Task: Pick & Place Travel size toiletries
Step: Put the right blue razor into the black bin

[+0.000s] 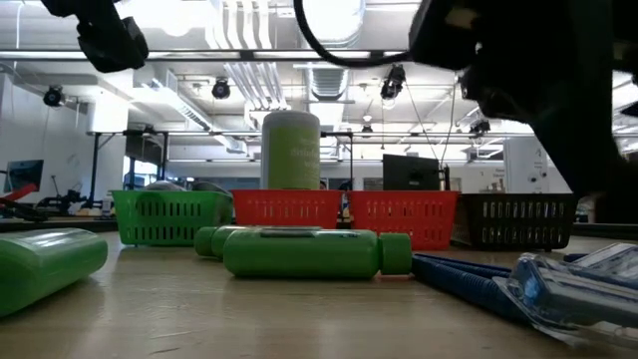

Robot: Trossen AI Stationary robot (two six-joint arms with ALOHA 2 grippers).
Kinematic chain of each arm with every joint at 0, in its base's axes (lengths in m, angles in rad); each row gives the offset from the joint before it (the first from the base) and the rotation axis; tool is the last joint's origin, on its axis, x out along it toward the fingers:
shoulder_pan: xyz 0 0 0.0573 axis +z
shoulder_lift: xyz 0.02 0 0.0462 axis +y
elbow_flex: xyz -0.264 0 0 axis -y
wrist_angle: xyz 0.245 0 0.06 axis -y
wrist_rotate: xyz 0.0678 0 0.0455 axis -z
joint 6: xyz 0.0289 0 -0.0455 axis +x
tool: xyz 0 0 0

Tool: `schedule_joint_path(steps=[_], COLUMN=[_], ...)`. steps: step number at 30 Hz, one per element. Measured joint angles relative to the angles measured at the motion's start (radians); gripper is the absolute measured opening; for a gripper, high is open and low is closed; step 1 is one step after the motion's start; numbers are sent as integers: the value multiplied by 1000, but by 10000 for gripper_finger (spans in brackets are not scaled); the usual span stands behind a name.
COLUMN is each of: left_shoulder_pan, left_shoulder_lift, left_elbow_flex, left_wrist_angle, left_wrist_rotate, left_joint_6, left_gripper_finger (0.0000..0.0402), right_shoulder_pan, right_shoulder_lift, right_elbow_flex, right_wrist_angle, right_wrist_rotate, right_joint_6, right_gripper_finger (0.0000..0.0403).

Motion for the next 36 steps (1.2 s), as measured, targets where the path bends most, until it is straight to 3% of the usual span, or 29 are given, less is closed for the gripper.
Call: schedule_joint_path(steps=[9,28,36], left_shoulder_pan=[0,0,0], left_shoulder_lift=[-4,-5,-4], left_elbow_flex=[0,0,0], left_wrist_angle=[2,3,3], left_wrist_rotate=[0,-8,-26], left_joint_6=[68,82,84], left_gripper_finger=[206,206,206], right_shoulder_pan=[0,-5,-5], right_shoulder_lift=[-16,73,53], right_elbow_flex=[8,-34,-38], right_wrist_angle=[-83,17,8], right_wrist_rotate=[21,-3,0], right_joint_6=[40,44,35], right_gripper_finger=[257,218,178])
